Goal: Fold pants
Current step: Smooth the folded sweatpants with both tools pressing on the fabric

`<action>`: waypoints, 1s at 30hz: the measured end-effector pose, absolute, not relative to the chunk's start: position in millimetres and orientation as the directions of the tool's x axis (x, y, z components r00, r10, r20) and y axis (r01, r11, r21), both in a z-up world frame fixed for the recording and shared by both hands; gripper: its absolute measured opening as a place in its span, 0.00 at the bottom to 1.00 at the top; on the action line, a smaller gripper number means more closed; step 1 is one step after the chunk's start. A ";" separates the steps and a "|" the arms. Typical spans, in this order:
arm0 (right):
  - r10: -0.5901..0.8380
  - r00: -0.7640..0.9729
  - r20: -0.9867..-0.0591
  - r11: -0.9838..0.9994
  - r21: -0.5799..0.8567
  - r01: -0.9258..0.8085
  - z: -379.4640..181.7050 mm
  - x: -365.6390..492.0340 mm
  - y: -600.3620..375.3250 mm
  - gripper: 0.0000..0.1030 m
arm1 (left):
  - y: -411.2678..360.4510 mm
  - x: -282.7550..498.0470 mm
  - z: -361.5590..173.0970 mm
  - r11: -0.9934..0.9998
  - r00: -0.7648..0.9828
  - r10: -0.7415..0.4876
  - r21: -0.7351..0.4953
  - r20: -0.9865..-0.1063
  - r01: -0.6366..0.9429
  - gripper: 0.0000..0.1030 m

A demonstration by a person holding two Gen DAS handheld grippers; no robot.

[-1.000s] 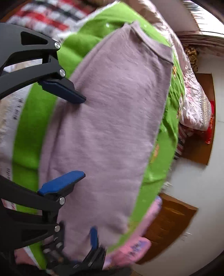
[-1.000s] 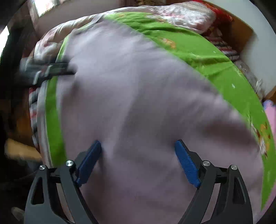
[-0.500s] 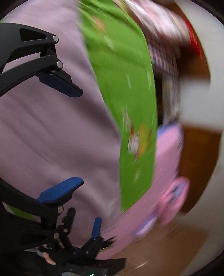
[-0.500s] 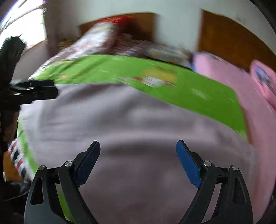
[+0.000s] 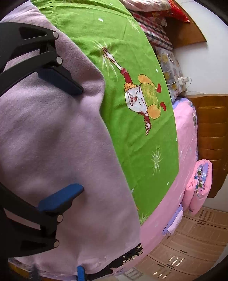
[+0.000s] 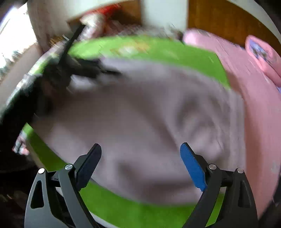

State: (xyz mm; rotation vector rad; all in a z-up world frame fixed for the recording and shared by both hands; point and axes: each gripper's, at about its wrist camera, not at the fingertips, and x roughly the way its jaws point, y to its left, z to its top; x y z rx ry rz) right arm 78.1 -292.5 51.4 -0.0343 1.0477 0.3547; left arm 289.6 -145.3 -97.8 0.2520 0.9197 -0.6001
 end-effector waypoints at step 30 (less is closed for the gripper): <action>0.050 0.384 -0.922 0.988 -0.012 -0.156 25.6 85.0 -329.5 0.87 | -137.7 296.3 -95.6 0.811 0.462 -0.378 -0.046 -0.802 0.583 0.98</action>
